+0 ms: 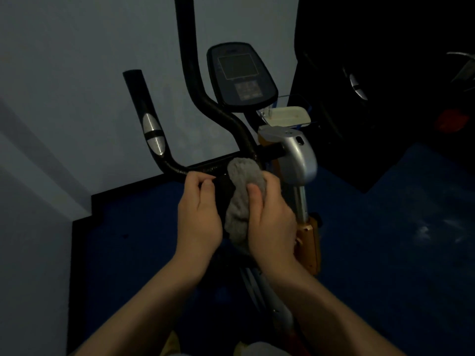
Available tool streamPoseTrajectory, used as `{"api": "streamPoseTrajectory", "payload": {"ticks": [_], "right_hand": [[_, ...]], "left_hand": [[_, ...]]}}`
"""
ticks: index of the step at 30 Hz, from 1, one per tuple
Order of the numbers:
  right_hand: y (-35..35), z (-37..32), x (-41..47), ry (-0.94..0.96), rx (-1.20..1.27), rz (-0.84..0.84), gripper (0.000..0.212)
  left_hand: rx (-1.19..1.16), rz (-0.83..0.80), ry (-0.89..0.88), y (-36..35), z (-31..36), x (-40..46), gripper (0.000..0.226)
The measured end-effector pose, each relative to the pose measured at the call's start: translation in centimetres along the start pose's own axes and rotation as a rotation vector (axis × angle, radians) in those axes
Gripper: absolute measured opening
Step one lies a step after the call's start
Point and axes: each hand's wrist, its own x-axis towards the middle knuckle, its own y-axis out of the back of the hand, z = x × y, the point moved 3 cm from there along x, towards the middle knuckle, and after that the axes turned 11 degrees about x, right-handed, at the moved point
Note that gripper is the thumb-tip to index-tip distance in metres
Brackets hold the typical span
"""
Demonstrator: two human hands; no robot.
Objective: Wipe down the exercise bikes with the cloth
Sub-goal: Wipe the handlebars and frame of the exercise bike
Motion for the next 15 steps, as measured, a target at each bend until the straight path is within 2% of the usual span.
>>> {"api": "streamPoseTrajectory", "payload": {"ticks": [3,5,10,13,15], "right_hand": [[1.1,0.5,-0.5,-0.009,0.000,-0.091,0.049],[2.1,0.1,1.0,0.071,-0.069,-0.116,0.041],[0.2,-2.3,3.4,0.269,-0.228,-0.217,0.039],[-0.1,-1.4,3.3,0.269,-0.105,-0.152,0.034],[0.1,-0.5,1.7,0.172,0.012,-0.063,0.036]], "left_hand": [[0.018,-0.021,0.002,0.1,0.1,-0.1,0.023],[0.020,-0.025,0.001,0.2,0.1,0.0,0.022],[0.037,-0.014,0.004,0.3,0.3,-0.3,0.021],[0.079,-0.039,-0.001,0.6,0.5,-0.2,0.021],[0.079,-0.046,0.001,0.6,0.5,-0.2,0.021]]}}
